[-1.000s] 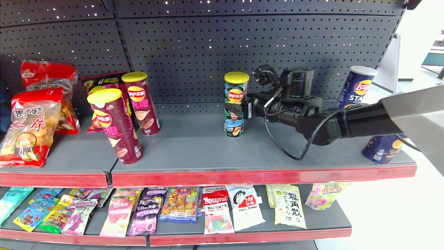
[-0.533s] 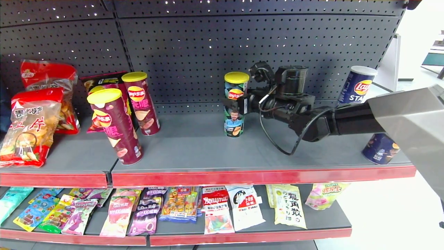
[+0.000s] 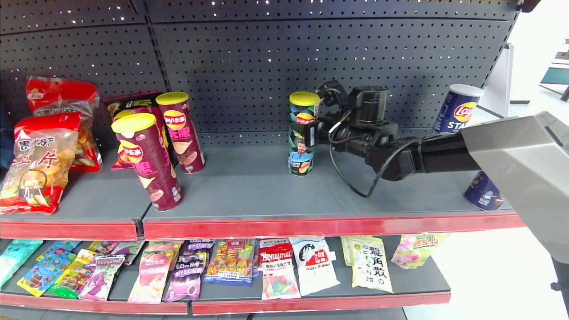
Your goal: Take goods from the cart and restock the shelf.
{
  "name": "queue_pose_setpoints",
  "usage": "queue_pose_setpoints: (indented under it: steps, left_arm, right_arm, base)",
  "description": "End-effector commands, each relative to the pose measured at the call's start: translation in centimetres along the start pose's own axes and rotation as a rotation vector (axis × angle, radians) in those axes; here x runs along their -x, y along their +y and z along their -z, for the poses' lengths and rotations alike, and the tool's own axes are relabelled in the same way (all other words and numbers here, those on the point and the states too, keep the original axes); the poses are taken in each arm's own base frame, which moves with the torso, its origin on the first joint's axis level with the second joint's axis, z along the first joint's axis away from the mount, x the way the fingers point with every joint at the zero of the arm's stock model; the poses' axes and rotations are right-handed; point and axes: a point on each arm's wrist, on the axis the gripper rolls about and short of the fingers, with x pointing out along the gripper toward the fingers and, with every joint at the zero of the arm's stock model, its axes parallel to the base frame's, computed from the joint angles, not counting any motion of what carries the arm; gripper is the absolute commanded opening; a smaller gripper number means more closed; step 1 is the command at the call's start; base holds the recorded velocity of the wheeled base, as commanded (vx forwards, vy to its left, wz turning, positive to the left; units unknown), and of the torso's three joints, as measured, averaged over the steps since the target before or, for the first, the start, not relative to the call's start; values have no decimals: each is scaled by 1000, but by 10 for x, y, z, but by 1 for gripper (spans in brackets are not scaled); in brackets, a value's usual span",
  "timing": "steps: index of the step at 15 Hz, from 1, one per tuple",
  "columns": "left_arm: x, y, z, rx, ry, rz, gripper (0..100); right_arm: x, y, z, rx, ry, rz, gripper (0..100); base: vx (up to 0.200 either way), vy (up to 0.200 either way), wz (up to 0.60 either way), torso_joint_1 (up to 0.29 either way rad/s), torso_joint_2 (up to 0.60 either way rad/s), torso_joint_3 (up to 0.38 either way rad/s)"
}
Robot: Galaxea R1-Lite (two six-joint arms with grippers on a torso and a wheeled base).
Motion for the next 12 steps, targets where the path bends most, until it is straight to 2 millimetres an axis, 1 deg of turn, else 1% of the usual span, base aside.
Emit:
queue_pose_setpoints:
  steps: [1,3,4,6,7,8,9,10,12]
  left_arm:
    - [0,0,0,0,0,0,0]
    - [0,0,0,0,-1,0,0]
    - [0,0,0,0,-1,0,0]
    - [0,0,0,0,-1,0,0]
    - [0,0,0,0,-3,0,0]
    - [0,0,0,0,-3,0,0]
    - [0,0,0,0,-3,0,0]
    - [0,0,0,0,-3,1,0]
    - [0,0,0,-1,0,3,0]
  right_arm:
    - [0,2,-1,1,-3,-5,0]
    - [2,3,1,-1,11,-4,0]
    - [7,5,-2,0,17,0,0]
    - [24,12,-21,-4,56,40,0]
    - [36,14,-36,-3,52,50,0]
    - [41,14,-42,0,40,52,0]
    - [54,18,-54,3,24,49,0]
    - [58,21,-55,3,27,45,0]
    - [76,32,-54,1,56,60,0]
  base:
    - [0,0,0,0,0,0]
    - [0,0,0,0,0,0]
    - [0,0,0,0,0,0]
    - [0,0,0,0,0,0]
    - [0,0,0,0,0,0]
    - [0,0,0,0,0,0]
    - [0,0,0,0,0,0]
    - [0,0,0,0,0,0]
    - [0,0,0,0,0,0]
